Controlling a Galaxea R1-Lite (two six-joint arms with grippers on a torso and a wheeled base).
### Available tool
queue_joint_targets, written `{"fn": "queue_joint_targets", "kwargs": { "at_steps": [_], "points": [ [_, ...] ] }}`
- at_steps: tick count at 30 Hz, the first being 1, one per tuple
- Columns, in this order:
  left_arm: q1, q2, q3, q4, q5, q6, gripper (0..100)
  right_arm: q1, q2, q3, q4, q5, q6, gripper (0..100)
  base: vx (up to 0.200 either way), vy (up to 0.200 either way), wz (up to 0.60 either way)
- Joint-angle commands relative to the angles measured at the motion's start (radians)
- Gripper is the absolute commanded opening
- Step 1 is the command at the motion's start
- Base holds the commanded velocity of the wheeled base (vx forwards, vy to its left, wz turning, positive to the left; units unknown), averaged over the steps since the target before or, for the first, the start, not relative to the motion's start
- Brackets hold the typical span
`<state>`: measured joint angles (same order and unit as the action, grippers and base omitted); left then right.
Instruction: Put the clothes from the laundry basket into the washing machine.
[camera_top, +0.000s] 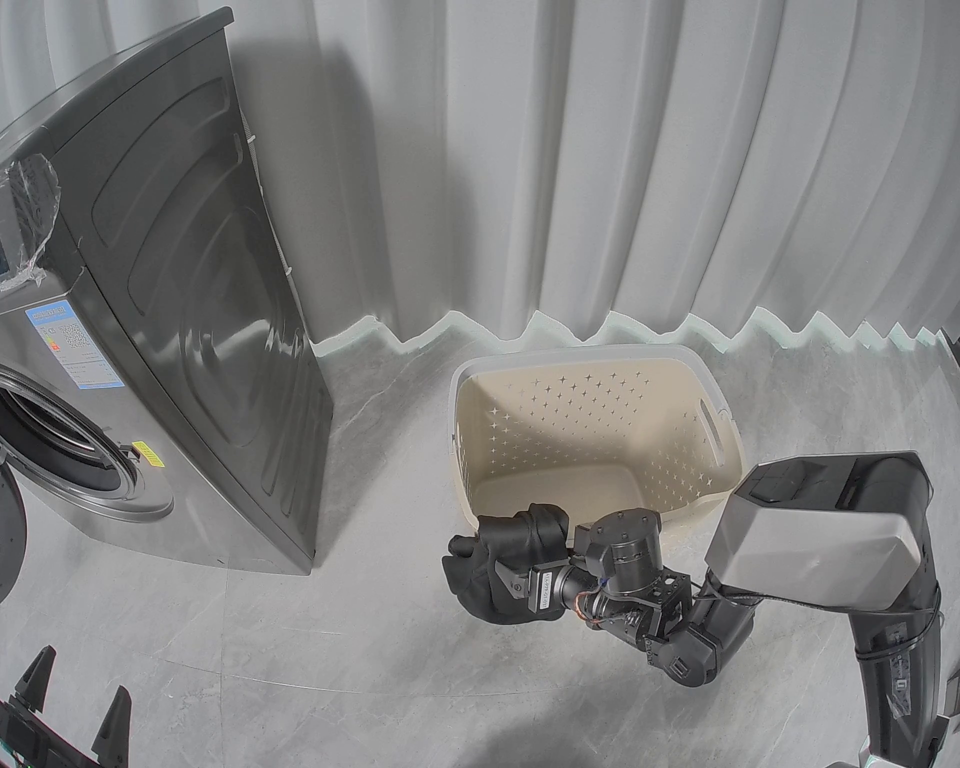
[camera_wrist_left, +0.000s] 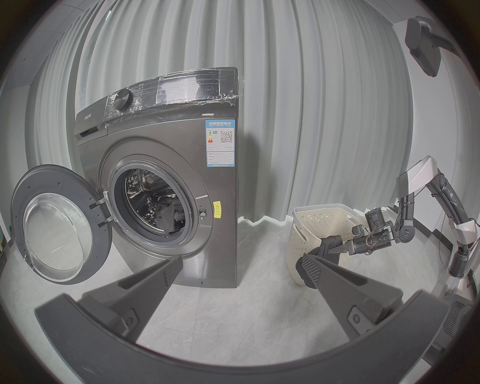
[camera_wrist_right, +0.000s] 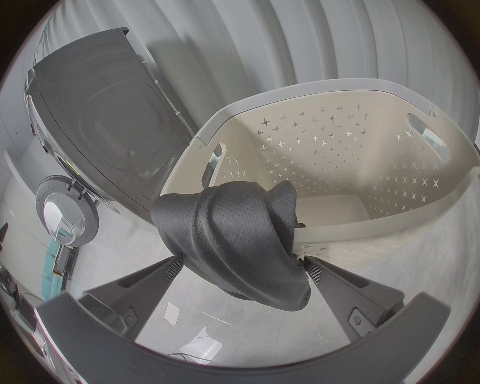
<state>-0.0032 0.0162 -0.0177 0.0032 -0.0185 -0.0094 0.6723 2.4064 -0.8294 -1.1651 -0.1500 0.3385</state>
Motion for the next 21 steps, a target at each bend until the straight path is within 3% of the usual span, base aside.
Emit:
{"fn": "queue_joint_targets", "kwargs": {
  "at_steps": [1,2,3,13,21],
  "points": [
    [0.0,-0.016,0.015,0.0,0.0,0.0,100,0.003,0.007,-0.001,-0.015,0.0,-0.004,100,0.0,0.0,0.0],
    [0.0,-0.016,0.016,0.0,0.0,0.0,100,0.003,0.007,-0.002,-0.019,0.0,-0.006,100,0.0,0.0,0.0],
    [0.0,-0.016,0.016,0.0,0.0,0.0,100,0.003,0.008,-0.002,-0.039,0.001,-0.007,0,0.0,0.0,0.0],
    [0.0,-0.016,0.016,0.0,0.0,-0.003,100,0.013,0.007,0.021,-0.087,0.003,-0.01,0,0.0,0.0,0.0],
    [0.0,-0.016,0.016,0.0,0.0,-0.003,100,0.032,-0.085,0.121,-0.125,0.001,-0.013,0,0.0,0.0,0.0]
  ]
}}
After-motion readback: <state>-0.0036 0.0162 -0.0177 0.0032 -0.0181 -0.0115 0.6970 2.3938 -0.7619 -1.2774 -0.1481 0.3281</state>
